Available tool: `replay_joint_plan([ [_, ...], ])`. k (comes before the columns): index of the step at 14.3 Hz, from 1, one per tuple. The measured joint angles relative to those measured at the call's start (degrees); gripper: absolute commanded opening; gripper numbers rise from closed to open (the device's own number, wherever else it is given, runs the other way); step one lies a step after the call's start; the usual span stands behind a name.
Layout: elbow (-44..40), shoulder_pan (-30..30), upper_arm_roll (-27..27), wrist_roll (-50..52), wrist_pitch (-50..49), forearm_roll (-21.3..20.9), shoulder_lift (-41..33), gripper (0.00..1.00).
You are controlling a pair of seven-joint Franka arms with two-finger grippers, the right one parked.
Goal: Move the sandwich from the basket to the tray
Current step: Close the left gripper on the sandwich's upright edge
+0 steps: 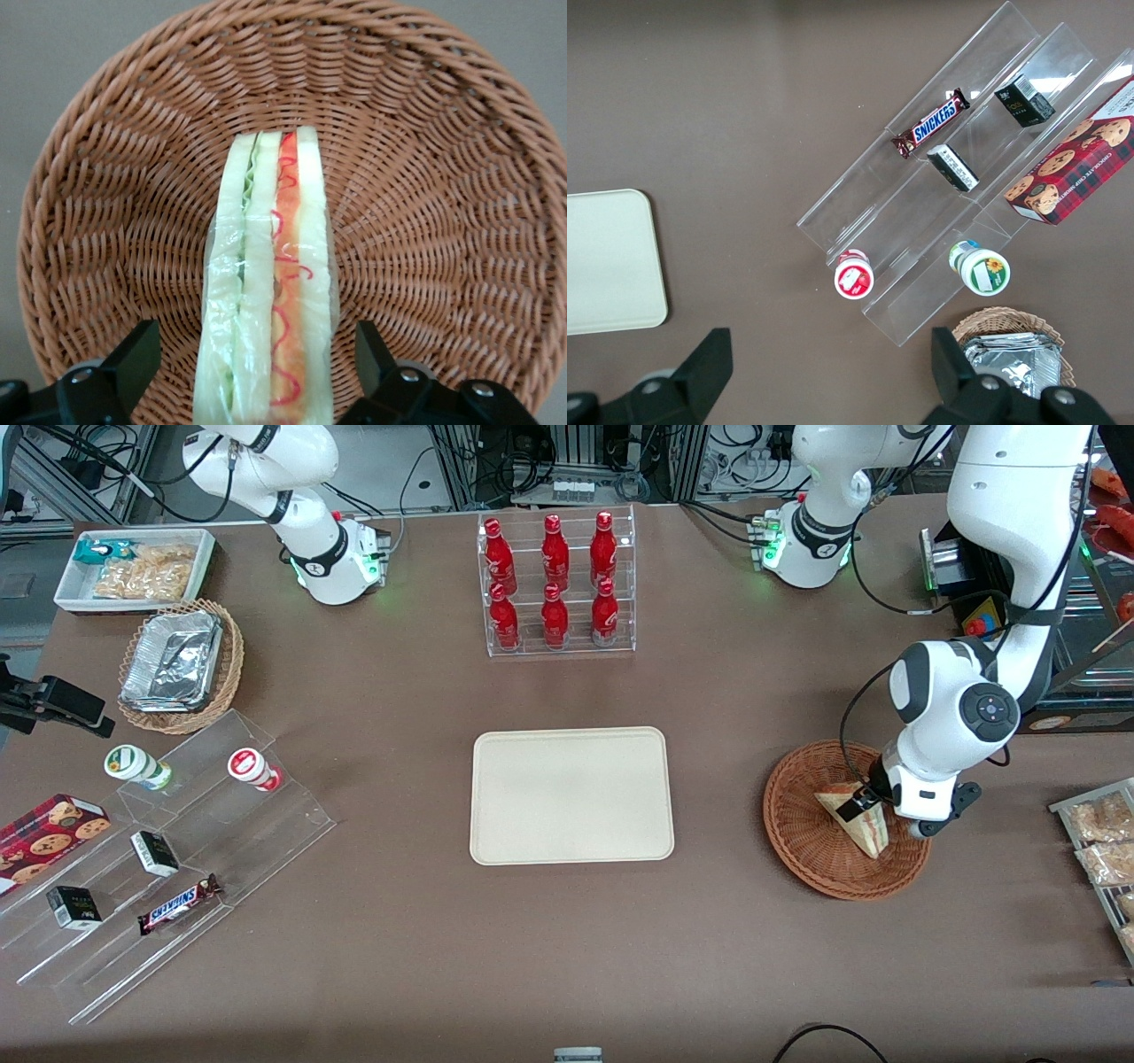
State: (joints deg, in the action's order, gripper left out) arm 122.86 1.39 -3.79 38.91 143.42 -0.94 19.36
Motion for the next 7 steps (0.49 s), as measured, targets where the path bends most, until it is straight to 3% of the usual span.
replay_joint_plan([
  [1, -0.01, 0.00, 0.00, 0.15, 0.00, 0.00, 0.24, 0.19],
  [2, -0.02, 0.00, 0.00, 0.16, 0.00, 0.00, 0.44, 0.10],
  [5, -0.68, 0.00, -0.10, 0.06, -0.84, -0.05, 0.52, 0.05],
  [7, -3.87, -0.07, -0.26, -2.85, -6.99, -0.19, 0.47, 0.03],
])
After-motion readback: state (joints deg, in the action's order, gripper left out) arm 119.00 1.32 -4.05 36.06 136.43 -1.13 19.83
